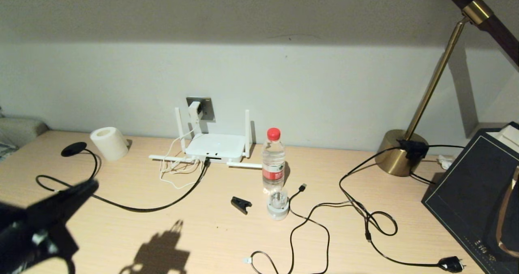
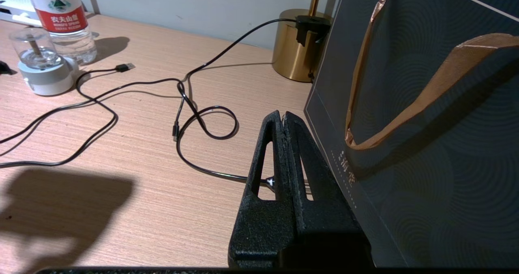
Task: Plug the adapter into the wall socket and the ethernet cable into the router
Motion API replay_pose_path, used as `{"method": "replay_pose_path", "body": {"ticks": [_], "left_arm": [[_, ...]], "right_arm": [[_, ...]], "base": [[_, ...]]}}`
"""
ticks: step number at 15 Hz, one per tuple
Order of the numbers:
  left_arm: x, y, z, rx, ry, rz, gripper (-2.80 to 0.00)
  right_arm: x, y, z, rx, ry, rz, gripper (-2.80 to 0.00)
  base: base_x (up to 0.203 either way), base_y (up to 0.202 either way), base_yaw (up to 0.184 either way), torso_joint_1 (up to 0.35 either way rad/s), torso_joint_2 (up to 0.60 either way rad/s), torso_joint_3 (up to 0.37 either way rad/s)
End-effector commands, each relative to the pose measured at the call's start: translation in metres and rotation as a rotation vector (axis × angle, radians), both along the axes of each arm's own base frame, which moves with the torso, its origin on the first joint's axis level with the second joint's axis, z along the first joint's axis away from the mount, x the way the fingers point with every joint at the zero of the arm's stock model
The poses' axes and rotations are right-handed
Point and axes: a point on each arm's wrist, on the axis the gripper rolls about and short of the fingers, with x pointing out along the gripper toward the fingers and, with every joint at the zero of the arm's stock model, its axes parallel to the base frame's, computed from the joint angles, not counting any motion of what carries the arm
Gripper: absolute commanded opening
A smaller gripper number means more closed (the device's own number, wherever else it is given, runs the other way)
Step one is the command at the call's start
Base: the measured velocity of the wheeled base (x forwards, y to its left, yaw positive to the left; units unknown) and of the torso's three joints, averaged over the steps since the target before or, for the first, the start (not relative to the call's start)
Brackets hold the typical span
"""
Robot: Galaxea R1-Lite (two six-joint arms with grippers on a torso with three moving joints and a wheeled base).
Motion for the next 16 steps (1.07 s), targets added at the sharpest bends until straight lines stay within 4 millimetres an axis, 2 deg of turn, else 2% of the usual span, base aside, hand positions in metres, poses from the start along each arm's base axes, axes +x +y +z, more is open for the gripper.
{"method": "replay_pose_path", "body": {"ticks": [1, 2, 4, 5, 8, 12, 16], "left_arm": [[-0.064, 0.021, -0.068, 0.044, 0.146, -0.015, -2.80], [-0.076, 0.023, -0.089, 0.049, 0.186, -0.066, -2.80], [-0.093, 0.027, -0.105, 0.036, 0.196, -0.128, -2.80], [-0.099, 0.028, -0.111, 0.037, 0.232, -0.098, -2.80], [-0.103, 0.028, -0.111, 0.042, 0.210, 0.113, -2.80], [-0.123, 0.026, -0.115, 0.072, -0.058, 0.067, -2.80], [-0.122, 0.028, -0.115, -0.074, -0.069, 0.118, -2.80]], "right_arm": [[0.003, 0.000, -0.009, -0.001, 0.035, 0.000, -2.80], [0.003, 0.000, -0.009, 0.000, 0.035, 0.000, -2.80], [0.003, 0.000, -0.009, 0.001, 0.034, -0.001, -2.80], [0.003, 0.000, -0.009, 0.002, 0.034, -0.001, -2.80], [0.003, 0.000, -0.009, 0.000, 0.034, -0.001, -2.80], [0.003, 0.000, -0.009, 0.002, 0.034, -0.001, -2.80], [0.003, 0.000, -0.009, 0.002, 0.034, -0.001, -2.80]], "base": [[0.000, 0.000, 0.000, 0.000, 0.00, 0.000], [0.000, 0.000, 0.000, 0.000, 0.00, 0.000], [0.000, 0.000, 0.000, 0.000, 0.00, 0.000], [0.000, 0.000, 0.000, 0.000, 0.00, 0.000], [0.000, 0.000, 0.000, 0.000, 0.00, 0.000], [0.000, 0.000, 0.000, 0.000, 0.00, 0.000], [0.000, 0.000, 0.000, 0.000, 0.00, 0.000]]}}
